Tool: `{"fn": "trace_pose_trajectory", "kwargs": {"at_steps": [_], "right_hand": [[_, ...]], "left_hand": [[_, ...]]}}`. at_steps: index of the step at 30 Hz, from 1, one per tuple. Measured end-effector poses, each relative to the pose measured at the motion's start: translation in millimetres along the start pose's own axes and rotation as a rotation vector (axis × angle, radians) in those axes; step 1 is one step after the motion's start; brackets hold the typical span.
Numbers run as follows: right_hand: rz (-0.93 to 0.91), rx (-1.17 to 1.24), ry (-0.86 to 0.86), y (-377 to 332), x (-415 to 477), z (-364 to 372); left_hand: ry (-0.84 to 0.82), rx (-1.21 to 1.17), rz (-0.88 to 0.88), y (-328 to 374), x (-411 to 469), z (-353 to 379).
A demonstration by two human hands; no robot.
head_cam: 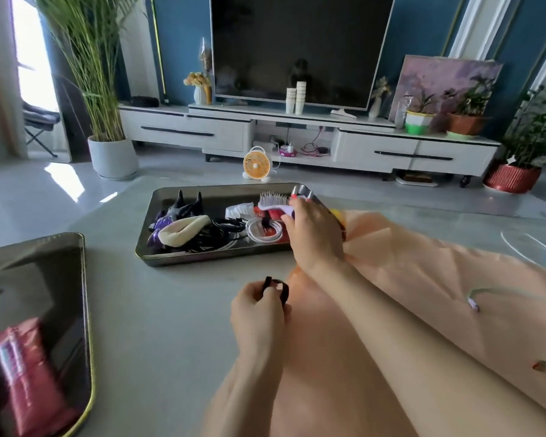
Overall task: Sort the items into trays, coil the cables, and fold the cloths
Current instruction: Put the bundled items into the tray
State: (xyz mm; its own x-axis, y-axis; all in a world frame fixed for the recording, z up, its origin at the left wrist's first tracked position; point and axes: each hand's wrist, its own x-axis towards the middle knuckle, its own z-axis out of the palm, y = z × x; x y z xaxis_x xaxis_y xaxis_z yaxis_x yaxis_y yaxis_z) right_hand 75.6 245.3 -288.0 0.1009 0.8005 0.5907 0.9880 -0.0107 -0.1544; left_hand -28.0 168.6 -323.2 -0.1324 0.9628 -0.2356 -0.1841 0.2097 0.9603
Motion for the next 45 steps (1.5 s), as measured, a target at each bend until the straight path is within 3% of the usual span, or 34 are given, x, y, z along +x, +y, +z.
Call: {"fn": "trace_pose_trajectory", "kwargs": {"at_steps": [5, 11, 16, 19, 23, 29, 35, 39, 42, 45], "right_hand": [[-0.029, -0.163, -0.151, -11, 1, 18], [0.032, 0.126, -0.220, 14, -62, -33], [0.278, 0.374, -0.228, 76, -141, -95], [0.522, 0.457, -0.102, 120, -176, -131], [0.726, 0.396, 0.050, 172, -214, -174], [0.892, 0.320, 0.044, 219, -258, -209], [0.962, 0.230, 0.098, 247, -268, -224], [0.905, 0.058, 0.200, 252, -258, -224], [0.922, -0.088, 0.093, 260, -251, -217], [0.963, -0.203, -0.049, 268, -247, -212]], "left_hand": [[0.003, -0.013, 0.037, 0, 6, 0], [-0.020, 0.015, 0.049, 1, -1, -2], [-0.094, 0.053, 0.103, 5, -14, 6], [-0.176, 0.192, 0.169, 5, -26, 10], [-0.318, 0.388, 0.277, 7, -44, 20], [-0.447, 0.659, 0.424, -4, -104, 33], [-0.665, 0.626, 0.278, -36, -157, 85], [-0.758, 0.417, 0.038, -45, -181, 119], [-0.808, 0.328, -0.093, -53, -187, 125], [-0.831, 0.385, 0.059, -58, -184, 120]]}}
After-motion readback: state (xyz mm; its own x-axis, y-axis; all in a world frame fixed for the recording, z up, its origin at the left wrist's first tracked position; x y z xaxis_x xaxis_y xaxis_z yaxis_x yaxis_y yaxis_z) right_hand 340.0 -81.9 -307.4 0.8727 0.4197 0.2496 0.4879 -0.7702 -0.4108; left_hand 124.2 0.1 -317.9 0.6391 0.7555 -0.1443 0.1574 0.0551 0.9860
